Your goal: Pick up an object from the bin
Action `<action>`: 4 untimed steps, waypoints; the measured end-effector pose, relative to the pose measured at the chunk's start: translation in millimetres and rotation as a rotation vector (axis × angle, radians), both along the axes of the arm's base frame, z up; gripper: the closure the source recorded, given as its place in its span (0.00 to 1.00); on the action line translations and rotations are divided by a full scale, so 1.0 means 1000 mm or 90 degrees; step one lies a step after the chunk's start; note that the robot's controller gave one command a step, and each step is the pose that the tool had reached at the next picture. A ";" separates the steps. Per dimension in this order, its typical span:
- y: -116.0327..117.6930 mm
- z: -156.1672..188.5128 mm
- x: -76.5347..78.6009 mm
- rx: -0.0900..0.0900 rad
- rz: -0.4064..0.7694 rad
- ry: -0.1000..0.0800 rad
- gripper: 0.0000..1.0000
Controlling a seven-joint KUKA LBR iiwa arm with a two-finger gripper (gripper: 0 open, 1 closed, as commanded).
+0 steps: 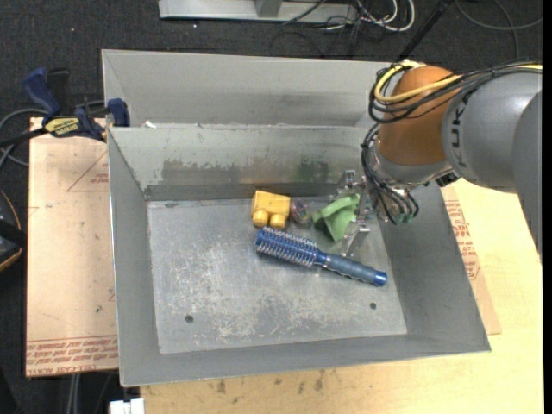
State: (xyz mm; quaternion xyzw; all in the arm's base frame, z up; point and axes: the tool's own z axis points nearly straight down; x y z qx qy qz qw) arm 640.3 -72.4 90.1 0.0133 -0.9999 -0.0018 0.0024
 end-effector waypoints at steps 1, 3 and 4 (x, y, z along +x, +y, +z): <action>0.055 -0.011 0.001 -0.002 0.066 -0.009 0.00; 0.142 0.000 -0.094 0.000 0.097 -0.002 0.00; 0.111 0.097 -0.137 -0.002 0.187 -0.008 0.00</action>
Offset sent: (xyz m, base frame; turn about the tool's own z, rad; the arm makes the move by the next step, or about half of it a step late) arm -0.0022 0.0533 -0.0146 -0.0992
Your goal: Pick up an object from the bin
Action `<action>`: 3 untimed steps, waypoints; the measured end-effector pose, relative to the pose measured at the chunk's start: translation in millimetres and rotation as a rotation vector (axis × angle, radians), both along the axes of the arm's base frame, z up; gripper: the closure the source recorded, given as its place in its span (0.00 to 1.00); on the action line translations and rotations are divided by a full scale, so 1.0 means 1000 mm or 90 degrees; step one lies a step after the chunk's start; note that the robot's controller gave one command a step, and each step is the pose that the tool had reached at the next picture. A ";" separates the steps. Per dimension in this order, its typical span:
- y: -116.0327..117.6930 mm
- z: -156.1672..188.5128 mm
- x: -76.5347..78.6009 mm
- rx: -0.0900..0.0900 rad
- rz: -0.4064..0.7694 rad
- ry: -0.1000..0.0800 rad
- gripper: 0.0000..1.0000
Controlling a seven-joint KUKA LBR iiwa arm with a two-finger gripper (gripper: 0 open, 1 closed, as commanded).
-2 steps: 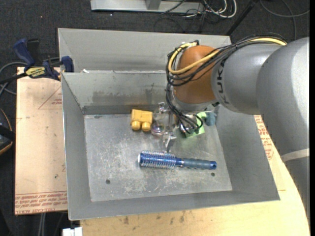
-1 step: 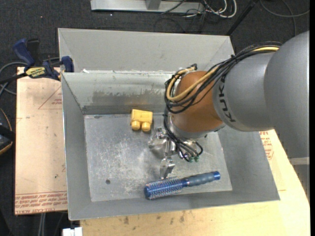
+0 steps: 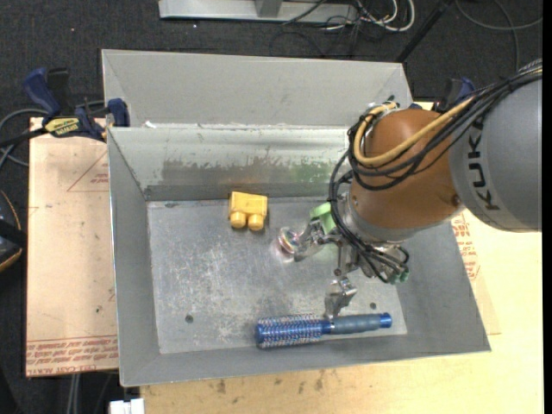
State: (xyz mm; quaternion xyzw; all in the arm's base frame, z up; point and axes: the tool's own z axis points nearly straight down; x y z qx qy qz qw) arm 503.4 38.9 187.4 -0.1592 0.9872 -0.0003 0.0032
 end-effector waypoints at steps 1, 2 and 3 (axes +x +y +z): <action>0.076 -0.076 0.023 0.003 0.035 0.003 0.00; 0.131 -0.108 -0.009 0.005 0.069 -0.009 0.00; 0.029 -0.035 -0.011 -0.002 0.225 0.001 0.00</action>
Offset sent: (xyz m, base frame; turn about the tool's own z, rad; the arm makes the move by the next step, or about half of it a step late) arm 0.0231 0.0706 -0.0720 -0.0468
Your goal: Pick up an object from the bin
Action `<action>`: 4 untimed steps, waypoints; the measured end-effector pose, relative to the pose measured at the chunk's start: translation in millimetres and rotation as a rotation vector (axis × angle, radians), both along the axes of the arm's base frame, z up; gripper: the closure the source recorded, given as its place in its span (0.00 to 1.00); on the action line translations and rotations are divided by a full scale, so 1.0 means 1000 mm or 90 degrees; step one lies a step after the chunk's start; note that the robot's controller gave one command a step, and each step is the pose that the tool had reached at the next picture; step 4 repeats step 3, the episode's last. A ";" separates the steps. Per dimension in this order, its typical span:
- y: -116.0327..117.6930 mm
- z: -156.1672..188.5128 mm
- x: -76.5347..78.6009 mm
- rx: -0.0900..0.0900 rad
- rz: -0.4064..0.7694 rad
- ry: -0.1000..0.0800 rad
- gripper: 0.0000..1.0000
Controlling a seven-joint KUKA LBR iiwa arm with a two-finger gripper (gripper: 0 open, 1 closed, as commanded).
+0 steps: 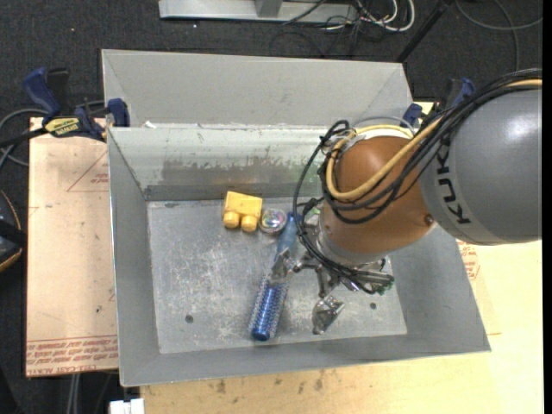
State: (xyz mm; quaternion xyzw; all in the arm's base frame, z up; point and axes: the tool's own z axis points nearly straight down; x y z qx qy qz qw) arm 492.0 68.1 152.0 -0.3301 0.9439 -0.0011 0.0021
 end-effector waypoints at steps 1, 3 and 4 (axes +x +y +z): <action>0.040 -0.070 0.000 0.003 -0.059 -0.001 0.00; 0.093 0.124 -0.012 0.004 -0.085 -0.003 1.00; 0.093 0.124 -0.012 0.004 -0.085 -0.003 1.00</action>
Offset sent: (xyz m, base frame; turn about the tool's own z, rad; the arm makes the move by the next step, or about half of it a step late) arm -0.0011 0.0375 -0.0682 0.0955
